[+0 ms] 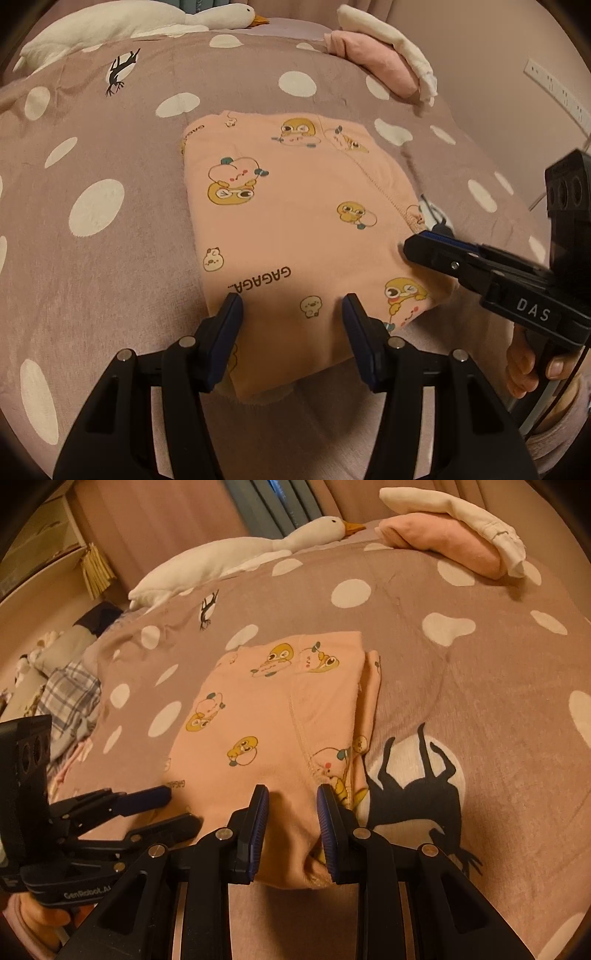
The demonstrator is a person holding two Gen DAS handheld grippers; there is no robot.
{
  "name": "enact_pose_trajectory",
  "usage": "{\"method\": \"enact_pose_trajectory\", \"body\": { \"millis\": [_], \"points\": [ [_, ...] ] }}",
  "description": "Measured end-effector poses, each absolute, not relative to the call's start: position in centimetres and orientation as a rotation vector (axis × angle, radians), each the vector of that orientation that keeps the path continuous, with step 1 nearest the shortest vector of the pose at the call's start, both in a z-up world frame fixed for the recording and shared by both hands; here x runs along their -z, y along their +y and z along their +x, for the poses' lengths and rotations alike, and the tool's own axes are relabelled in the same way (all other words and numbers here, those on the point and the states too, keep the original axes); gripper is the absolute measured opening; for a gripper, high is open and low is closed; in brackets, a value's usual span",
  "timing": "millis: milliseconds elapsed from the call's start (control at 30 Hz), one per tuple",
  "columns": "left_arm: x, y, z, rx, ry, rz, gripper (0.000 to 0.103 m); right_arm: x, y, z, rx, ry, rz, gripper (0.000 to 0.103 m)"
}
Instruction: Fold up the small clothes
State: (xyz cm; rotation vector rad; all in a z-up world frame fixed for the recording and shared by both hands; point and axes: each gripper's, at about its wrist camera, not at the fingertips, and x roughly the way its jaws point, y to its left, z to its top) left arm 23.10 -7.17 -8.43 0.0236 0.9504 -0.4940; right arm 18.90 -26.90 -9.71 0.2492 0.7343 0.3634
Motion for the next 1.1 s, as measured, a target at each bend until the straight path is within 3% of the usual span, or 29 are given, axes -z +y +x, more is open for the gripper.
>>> {"method": "enact_pose_trajectory", "body": {
  "millis": [100,167,233,467,767,900,1100],
  "points": [
    [7.4,-6.1,23.8,0.499,0.948,-0.046,0.057,8.8,-27.6,18.6,-0.404,0.709,0.307,0.028],
    [6.8,-4.8,24.9,0.503,0.961,-0.127,0.062,8.1,-28.4,18.9,-0.420,0.696,0.368,0.049],
    [6.3,-3.6,25.9,0.495,0.961,-0.197,0.062,7.7,-29.2,19.4,-0.414,0.686,0.422,0.059],
    [5.8,-3.0,28.8,0.458,0.953,-0.256,0.062,4.9,-28.4,22.1,-0.451,0.604,0.448,0.059],
    [6.4,-5.9,28.5,0.468,0.945,-0.119,0.062,8.6,-27.2,30.8,-0.447,0.790,0.588,0.059],
    [6.4,-6.6,28.1,0.449,0.938,-0.065,0.062,10.4,-28.9,30.8,-0.479,0.725,0.636,0.058],
    [5.6,-8.0,28.5,0.453,0.894,-0.067,0.061,7.9,-29.2,29.5,-0.447,0.686,0.537,0.059]
  ]
}}
